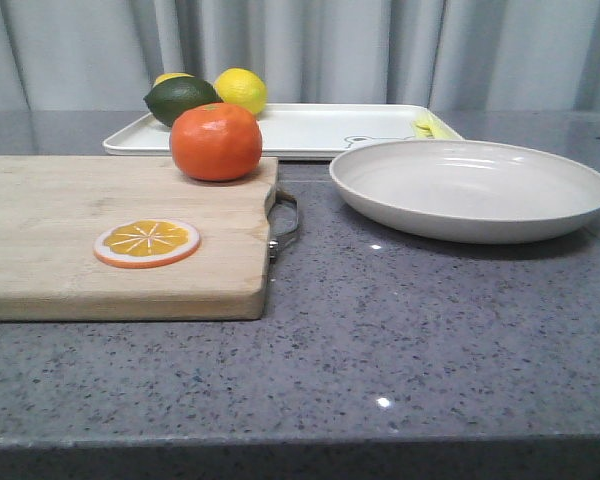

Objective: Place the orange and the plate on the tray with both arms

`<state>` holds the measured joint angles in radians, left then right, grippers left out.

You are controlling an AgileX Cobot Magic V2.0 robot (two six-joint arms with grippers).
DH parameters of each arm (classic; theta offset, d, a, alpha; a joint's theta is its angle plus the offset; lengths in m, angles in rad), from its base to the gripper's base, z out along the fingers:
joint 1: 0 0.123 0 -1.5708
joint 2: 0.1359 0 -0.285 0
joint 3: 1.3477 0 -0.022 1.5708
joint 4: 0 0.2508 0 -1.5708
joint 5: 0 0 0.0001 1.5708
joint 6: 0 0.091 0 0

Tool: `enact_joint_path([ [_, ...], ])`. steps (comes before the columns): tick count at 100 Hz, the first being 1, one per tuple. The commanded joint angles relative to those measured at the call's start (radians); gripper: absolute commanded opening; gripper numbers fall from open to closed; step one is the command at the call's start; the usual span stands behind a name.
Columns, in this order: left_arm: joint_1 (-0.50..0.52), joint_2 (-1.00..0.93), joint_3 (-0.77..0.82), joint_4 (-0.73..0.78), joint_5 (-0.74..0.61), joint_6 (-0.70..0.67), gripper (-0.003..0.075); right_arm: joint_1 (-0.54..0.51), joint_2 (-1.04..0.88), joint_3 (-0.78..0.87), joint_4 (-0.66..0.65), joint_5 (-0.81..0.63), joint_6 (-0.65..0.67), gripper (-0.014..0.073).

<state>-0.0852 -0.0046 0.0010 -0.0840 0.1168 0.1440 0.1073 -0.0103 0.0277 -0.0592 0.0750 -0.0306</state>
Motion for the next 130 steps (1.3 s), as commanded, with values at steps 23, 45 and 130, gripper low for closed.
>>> enact_joint_path([
  [23, 0.004, -0.034, 0.008, -0.003, -0.078, -0.009, -0.0020, 0.000, -0.012, -0.021, -0.011, -0.081, -0.003, -0.0101],
  [45, 0.004, -0.034, 0.008, -0.003, -0.078, -0.009, -0.0020, 0.000, -0.012, -0.021, -0.011, -0.081, -0.003, -0.0101],
  [130, 0.004, -0.023, -0.132, -0.112, -0.004, -0.009, -0.0020, 0.000, -0.008, -0.174, 0.142, 0.044, -0.003, -0.0101],
])
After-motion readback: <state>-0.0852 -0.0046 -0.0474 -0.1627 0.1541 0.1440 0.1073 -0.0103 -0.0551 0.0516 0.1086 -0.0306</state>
